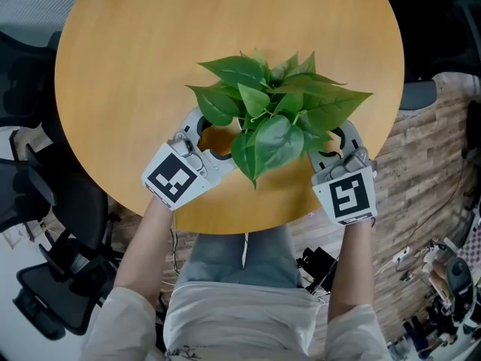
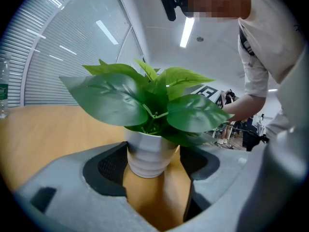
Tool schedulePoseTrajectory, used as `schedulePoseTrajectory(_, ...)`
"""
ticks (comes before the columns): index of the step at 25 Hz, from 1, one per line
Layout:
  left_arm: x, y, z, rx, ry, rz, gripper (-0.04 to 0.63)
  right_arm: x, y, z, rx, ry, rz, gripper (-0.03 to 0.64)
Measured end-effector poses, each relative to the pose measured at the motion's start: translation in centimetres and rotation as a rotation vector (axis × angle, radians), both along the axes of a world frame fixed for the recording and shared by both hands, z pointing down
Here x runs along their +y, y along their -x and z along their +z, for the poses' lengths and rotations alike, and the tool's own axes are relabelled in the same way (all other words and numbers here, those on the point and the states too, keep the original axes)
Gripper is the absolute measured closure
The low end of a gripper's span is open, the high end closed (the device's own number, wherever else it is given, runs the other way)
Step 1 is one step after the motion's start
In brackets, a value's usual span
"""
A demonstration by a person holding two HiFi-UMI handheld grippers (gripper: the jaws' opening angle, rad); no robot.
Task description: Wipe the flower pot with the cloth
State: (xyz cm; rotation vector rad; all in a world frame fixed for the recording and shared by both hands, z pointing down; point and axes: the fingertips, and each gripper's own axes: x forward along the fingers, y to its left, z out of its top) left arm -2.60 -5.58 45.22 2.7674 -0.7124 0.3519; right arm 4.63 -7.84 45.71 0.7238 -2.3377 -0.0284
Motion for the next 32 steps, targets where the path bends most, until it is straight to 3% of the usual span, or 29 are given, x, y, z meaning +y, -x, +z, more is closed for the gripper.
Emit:
schedulePoseTrajectory(18,-0.4,-1.5,0.1,-0.045,-0.042,-0.176,0.253,3.1,-0.5,0.4,0.0,0.017,0.026,0.563)
schedulePoseTrajectory(32,-0.4,-2.0,0.1,-0.047,-0.007,-0.342,0.256,5.2,0.9,0.6,-0.005,0.022,-0.019,0.563)
